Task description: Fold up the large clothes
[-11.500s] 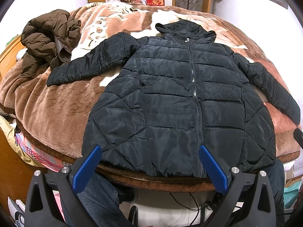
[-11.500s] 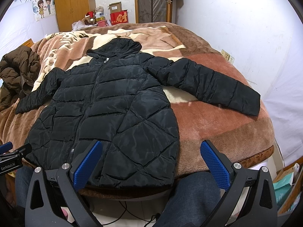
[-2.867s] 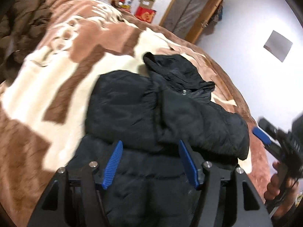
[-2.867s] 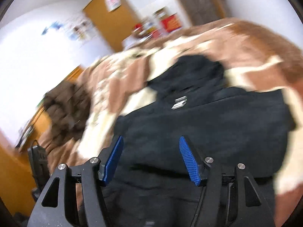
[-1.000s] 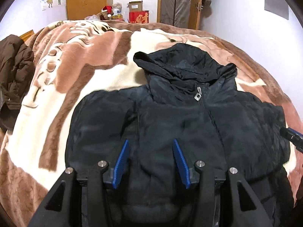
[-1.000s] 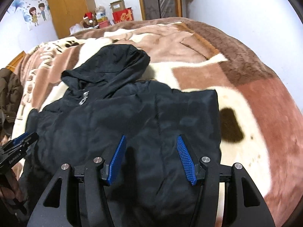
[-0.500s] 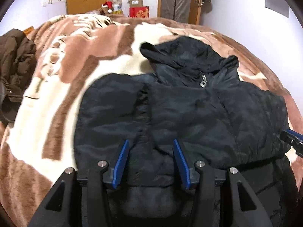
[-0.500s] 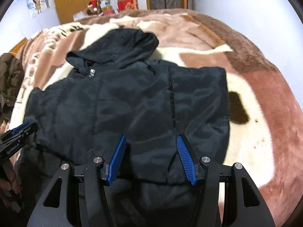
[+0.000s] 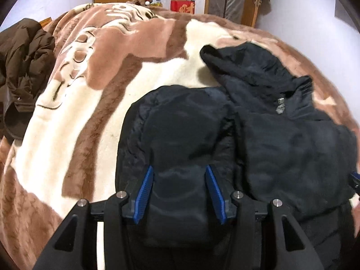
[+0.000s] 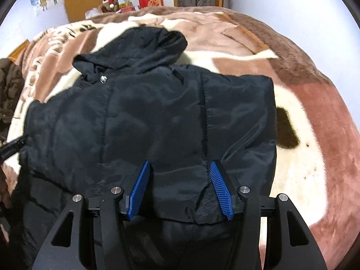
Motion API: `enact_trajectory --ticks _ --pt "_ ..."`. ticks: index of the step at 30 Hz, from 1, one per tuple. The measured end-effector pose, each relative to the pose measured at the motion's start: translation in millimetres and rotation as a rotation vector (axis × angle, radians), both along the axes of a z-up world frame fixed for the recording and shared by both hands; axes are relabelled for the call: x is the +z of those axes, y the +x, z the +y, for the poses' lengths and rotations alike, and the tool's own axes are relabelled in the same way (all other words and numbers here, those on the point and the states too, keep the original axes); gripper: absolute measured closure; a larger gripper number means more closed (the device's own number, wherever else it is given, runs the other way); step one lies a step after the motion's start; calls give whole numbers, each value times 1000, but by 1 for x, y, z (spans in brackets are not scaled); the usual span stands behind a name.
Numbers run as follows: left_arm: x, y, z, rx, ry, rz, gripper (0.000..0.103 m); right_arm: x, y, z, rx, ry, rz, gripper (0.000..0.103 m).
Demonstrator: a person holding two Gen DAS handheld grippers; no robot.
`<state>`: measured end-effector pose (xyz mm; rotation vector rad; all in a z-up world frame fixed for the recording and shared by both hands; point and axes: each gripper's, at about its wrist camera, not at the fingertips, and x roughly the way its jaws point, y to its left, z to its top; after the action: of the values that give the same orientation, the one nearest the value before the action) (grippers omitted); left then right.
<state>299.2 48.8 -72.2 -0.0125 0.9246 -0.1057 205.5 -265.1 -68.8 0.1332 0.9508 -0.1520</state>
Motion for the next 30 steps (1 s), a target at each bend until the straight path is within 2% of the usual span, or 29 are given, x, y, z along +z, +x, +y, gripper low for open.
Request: enact_trajectory --ticks 5,9,15,18,23,30 --pt "36 -36 -9 -19 -47 -64 51 20 -16 6 8 18 -52 46" --pt "43 -40 -32 -86 -39 -63 51 25 -19 9 19 30 -59 46" --pt "29 -29 -46 -90 -19 -18 51 24 -9 9 31 1 -43 46" --pt "31 -26 -47 -103 -8 -27 51 24 -1 7 36 1 -43 46" --pt "48 -7 -46 -131 -15 -39 51 40 18 -1 34 54 -70 46" --pt "86 36 -45 -174 -66 -50 51 82 63 -15 43 203 -145 46"
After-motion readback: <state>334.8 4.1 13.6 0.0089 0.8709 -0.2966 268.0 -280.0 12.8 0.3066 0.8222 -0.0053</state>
